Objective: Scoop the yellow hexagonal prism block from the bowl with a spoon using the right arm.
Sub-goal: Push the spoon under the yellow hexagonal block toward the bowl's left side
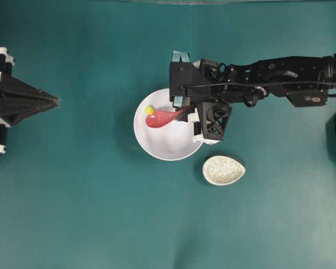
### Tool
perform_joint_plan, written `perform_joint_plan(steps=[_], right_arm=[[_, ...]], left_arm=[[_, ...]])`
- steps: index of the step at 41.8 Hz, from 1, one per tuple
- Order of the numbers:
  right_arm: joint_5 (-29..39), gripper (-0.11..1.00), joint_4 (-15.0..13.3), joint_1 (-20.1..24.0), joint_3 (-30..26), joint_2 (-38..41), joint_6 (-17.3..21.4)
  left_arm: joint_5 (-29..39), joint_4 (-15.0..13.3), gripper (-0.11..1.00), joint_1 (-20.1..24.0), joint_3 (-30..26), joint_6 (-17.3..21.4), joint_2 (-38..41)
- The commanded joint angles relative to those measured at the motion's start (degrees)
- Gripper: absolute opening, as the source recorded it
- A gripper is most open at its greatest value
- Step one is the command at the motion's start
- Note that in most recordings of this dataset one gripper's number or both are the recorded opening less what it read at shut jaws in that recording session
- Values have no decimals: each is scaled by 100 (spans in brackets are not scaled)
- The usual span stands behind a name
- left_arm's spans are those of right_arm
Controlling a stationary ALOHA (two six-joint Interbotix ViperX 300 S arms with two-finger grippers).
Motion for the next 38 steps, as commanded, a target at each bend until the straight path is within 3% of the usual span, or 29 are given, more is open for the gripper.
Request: perform_joint_plan(steps=[1, 38], right_arm=[[-62, 25, -18, -9, -123, -132, 0], [-176, 25, -149, -9, -70, -316, 9]], left_arm=[[-18, 18, -1, 0, -141, 9, 26], [0, 18, -1, 0, -141, 18, 26]])
